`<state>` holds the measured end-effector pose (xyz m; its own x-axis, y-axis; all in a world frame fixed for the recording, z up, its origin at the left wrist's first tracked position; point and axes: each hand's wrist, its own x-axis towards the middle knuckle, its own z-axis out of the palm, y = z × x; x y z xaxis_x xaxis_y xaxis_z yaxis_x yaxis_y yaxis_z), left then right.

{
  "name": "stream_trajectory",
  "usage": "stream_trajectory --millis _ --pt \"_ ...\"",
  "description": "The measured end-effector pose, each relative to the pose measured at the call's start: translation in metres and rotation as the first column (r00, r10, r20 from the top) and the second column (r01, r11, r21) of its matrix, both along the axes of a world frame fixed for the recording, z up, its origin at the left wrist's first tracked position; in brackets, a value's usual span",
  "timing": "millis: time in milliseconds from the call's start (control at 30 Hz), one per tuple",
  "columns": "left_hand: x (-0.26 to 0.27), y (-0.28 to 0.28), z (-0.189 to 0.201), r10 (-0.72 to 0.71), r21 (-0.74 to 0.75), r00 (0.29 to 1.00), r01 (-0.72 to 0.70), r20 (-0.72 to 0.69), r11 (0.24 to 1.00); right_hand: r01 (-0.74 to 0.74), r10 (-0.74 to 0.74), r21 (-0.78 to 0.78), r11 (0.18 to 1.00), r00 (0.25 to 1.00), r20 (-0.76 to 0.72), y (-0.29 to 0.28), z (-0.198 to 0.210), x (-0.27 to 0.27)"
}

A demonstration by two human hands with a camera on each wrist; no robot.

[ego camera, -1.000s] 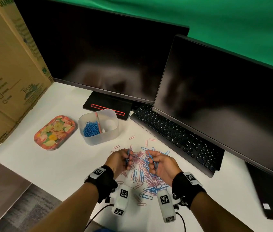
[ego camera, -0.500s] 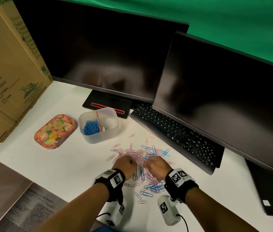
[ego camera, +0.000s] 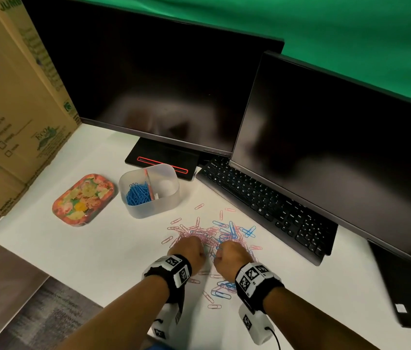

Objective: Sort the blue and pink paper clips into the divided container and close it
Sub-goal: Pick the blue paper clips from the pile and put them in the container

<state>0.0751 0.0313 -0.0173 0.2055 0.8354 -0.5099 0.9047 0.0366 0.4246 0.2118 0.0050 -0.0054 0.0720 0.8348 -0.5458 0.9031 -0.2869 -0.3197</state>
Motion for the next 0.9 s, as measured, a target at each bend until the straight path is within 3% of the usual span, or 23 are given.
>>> stream_trajectory --millis 67,133,200,267,333,567,633,733,800,900 --pt "-0.007 0.002 0.0 0.103 0.008 0.986 -0.105 0.135 0.994 0.048 -0.044 0.029 0.998 0.992 -0.122 0.002 -0.003 0.007" --pt "-0.014 0.007 0.002 0.241 -0.074 0.909 -0.229 0.339 0.97 0.102 -0.09 0.028 0.994 0.956 -0.28 0.006 -0.001 0.012" --pt "-0.02 0.01 0.007 0.424 -0.249 0.742 -0.344 0.519 0.905 0.149 -0.138 -0.009 0.989 0.889 -0.437 0.013 0.008 0.013" --pt "-0.023 0.013 0.014 0.612 -0.465 0.507 -0.398 0.607 0.791 0.162 -0.16 -0.042 0.986 0.837 -0.522 0.023 0.018 0.01" --pt "-0.023 0.015 0.02 0.73 -0.625 0.286 -0.38 0.621 0.682 0.152 -0.139 -0.02 0.988 0.837 -0.528 0.035 0.029 0.003" --pt "-0.014 0.013 0.04 0.869 -0.883 -0.165 -0.14 0.466 0.447 0.097 -0.095 -0.024 0.995 0.852 -0.514 0.062 0.063 -0.033" --pt "-0.012 0.014 0.042 0.876 -0.908 -0.239 -0.148 0.418 0.392 0.093 -0.074 0.014 0.996 0.869 -0.49 0.066 0.065 -0.036" --pt "-0.014 0.019 0.046 0.869 -0.923 -0.313 -0.108 0.384 0.369 0.088 -0.052 0.05 0.995 0.864 -0.5 0.068 0.071 -0.041" --pt "-0.017 0.024 0.047 0.863 -0.917 -0.311 -0.133 0.399 0.377 0.116 -0.061 0.064 0.991 0.828 -0.557 0.07 0.077 -0.042" --pt "-0.028 0.032 0.053 0.851 -0.897 -0.286 -0.193 0.44 0.399 0.276 -0.151 0.086 0.957 0.732 -0.665 0.073 0.084 -0.033"
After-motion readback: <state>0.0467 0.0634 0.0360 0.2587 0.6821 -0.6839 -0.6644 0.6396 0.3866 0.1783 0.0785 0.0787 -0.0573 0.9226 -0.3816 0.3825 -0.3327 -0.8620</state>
